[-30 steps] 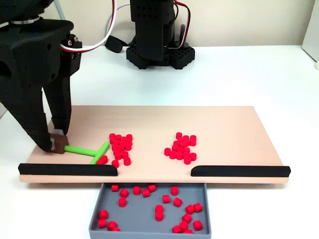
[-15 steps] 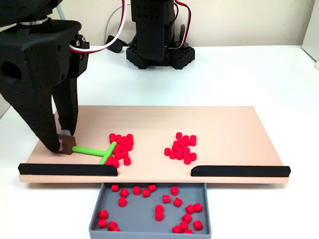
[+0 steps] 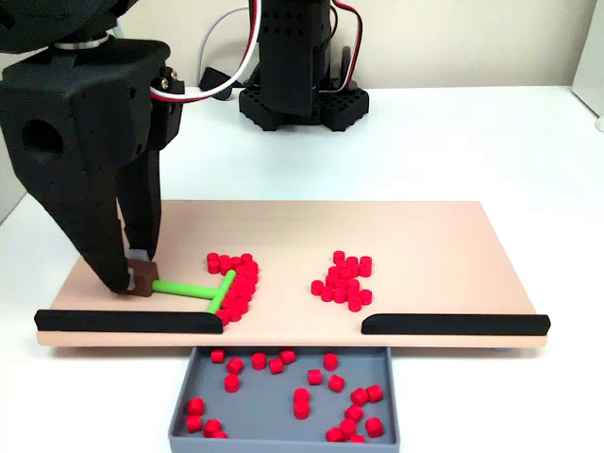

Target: Push granules from right to the grey container

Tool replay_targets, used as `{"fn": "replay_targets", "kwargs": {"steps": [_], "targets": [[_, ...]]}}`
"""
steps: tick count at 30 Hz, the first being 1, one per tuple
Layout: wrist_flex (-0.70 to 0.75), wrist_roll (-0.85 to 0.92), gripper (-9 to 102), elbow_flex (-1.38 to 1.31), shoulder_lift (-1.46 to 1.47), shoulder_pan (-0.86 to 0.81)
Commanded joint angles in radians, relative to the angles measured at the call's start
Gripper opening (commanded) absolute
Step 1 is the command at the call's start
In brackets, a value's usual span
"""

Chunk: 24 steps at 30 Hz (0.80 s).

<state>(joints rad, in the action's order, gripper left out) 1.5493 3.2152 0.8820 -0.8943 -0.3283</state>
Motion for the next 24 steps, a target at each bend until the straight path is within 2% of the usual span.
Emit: {"fn": "replay_targets", "kwargs": {"steps": [1, 13, 24], "targets": [[0.006, 0.115, 0, -0.015, -0.018, 0.015], [-0.002, 0.048, 0, -0.015, -0.023, 0.037], [-0.006, -0.091, 0, -0.029, -0.018, 0.043]]}}
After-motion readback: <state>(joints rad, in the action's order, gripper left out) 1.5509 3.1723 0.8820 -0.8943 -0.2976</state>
